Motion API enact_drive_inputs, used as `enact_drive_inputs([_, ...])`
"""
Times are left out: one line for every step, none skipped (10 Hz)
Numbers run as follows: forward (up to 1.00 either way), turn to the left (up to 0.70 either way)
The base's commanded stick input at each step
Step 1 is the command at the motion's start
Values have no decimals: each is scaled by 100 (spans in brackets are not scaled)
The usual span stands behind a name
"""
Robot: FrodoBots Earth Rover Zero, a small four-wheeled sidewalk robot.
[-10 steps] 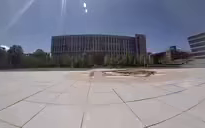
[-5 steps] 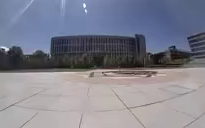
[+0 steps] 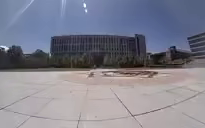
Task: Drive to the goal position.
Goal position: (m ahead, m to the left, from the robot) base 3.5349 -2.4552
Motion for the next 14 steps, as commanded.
enact_drive_inputs([49,0])
enact_drive_inputs([49,0])
enact_drive_inputs([49,0])
enact_drive_inputs([49,0])
enact_drive_inputs([49,0])
enact_drive_inputs([49,0])
enact_drive_inputs([49,0])
enact_drive_inputs([49,0])
enact_drive_inputs([49,0])
enact_drive_inputs([49,0])
enact_drive_inputs([49,0])
enact_drive_inputs([49,0])
enact_drive_inputs([49,0])
enact_drive_inputs([49,0])
